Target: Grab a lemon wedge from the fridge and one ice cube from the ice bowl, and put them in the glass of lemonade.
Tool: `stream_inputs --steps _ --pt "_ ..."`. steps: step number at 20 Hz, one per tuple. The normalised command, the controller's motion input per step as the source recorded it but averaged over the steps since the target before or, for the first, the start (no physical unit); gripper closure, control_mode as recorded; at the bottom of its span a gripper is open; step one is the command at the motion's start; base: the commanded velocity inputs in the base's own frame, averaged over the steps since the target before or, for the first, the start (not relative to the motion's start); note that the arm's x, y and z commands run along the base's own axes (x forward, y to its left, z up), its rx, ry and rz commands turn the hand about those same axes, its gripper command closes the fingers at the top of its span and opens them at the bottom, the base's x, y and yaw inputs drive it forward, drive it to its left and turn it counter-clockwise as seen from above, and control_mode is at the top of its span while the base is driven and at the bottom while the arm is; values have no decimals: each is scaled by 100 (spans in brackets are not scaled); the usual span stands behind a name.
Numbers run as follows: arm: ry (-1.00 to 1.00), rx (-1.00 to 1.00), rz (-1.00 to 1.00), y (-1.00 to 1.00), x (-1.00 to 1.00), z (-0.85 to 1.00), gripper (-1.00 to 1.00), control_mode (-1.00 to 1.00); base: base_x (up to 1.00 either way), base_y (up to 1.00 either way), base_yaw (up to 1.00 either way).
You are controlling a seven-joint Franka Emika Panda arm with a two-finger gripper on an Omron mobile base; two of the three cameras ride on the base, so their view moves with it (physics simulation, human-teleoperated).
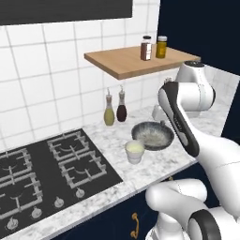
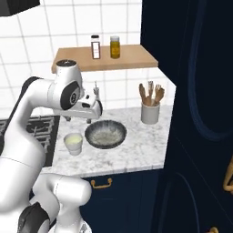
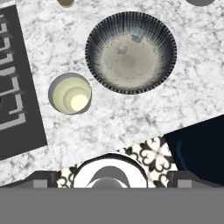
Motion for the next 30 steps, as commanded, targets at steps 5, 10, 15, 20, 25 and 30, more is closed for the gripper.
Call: stream_inputs --steps 5,10,15,20,25,30 --pt "0 0 0 0 0 0 -100 100 51 -11 12" --pt "-7 1 1 25 25 -23 -100 -100 0 0 0" --pt "-6 11 -5 5 32 -56 -100 -100 0 0 0" --pt "0 -2 -11 -5 60 -48 -100 -100 0 0 0" --pt "14 -4 1 -5 70 -33 -100 -100 0 0 0" --pt "0 -5 0 -8 19 -27 -100 -100 0 0 0"
